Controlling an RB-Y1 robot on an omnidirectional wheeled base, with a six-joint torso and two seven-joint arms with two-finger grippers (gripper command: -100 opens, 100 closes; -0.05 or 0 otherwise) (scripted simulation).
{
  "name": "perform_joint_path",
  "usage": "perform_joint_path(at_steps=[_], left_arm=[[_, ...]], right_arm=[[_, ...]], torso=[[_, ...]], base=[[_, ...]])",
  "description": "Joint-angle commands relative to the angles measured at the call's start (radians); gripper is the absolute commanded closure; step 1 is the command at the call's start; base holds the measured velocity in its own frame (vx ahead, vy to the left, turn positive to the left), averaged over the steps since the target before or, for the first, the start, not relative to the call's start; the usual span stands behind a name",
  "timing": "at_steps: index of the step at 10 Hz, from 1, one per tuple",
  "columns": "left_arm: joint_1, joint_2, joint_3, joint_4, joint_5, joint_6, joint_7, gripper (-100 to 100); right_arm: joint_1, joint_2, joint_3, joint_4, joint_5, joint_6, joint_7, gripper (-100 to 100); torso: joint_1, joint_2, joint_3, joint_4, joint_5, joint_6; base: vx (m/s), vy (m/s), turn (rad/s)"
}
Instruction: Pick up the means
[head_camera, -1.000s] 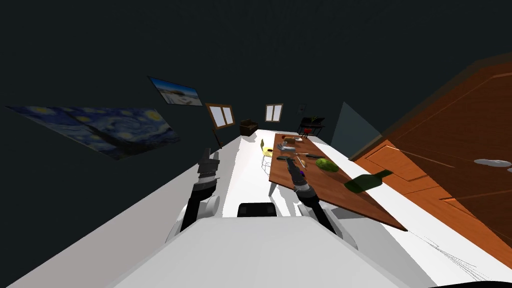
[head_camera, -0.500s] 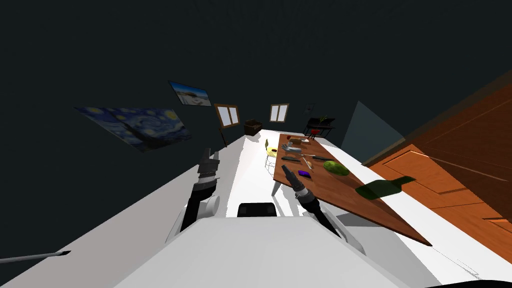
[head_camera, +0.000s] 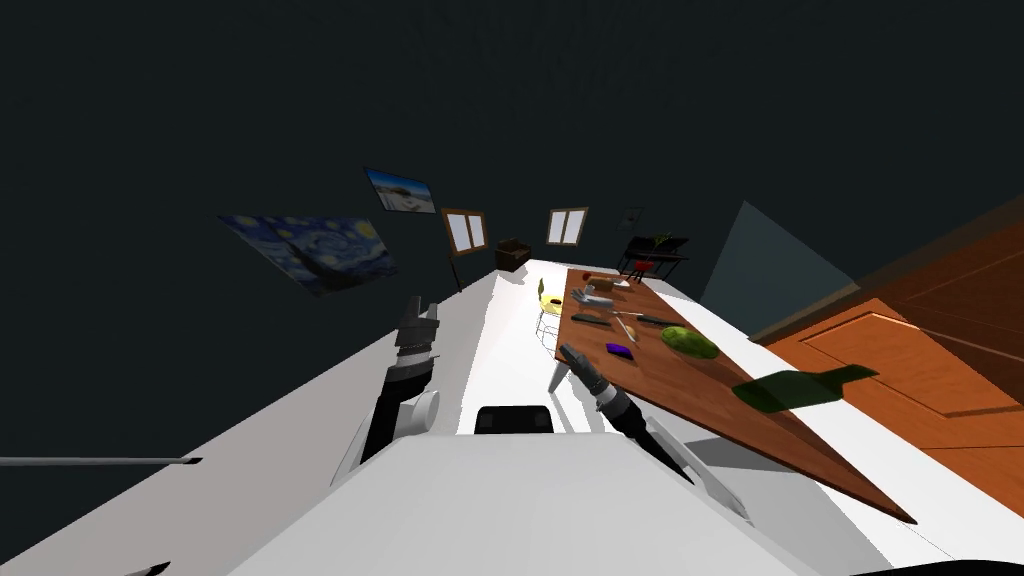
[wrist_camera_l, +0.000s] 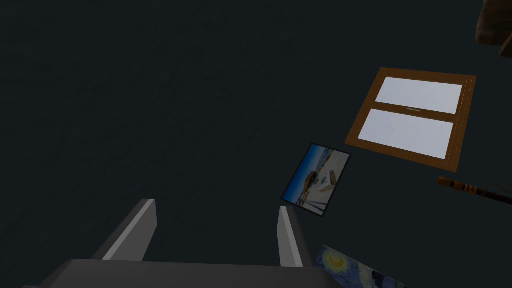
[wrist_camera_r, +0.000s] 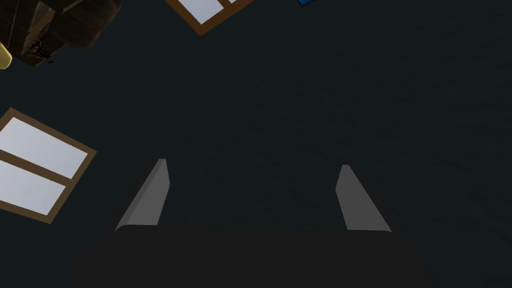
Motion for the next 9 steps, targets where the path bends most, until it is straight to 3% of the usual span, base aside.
perform_joint_path(at_steps=[1,2,3,5,7,9], left_arm=[[0.000,0.000,0.000,0.000,0.000,0.000,0.000,0],[0.000,0.000,0.000,0.000,0.000,0.000,0.000,0],[0.000,0.000,0.000,0.000,0.000,0.000,0.000,0],[0.000,0.000,0.000,0.000,0.000,0.000,0.000,0],[0.000,0.000,0.000,0.000,0.000,0.000,0.000,0],[0.000,0.000,0.000,0.000,0.000,0.000,0.000,0]], right_arm=[[0.006,-0.050,0.024,0.050,0.022,-0.001,0.010,-100],[0.006,-0.060,0.024,0.052,0.022,-0.001,0.010,-100],[0.009,-0.099,0.043,0.078,0.041,-0.005,0.020,-100],[0.009,-0.110,0.043,0.105,0.041,-0.005,0.020,-100],[0.015,-0.182,0.084,0.184,0.082,-0.009,0.042,-100],[0.015,-0.207,0.084,0.214,0.082,-0.009,0.042,-100]], torso=[[0.000,0.000,0.000,0.000,0.000,0.000],[0.000,0.000,0.000,0.000,0.000,0.000],[0.000,0.000,0.000,0.000,0.000,0.000],[-0.001,-0.001,0.000,0.000,0.000,0.000],[-0.002,-0.002,-0.001,0.000,0.000,0.000],[0.000,-0.002,-0.001,0.000,0.000,0.000]], base=[[-0.027,0.063,0.144],[-0.019,0.053,0.078],[-0.022,0.060,0.187],[-0.006,0.031,0.023],[0.006,0.054,0.203],[0.006,0.039,0.021]])
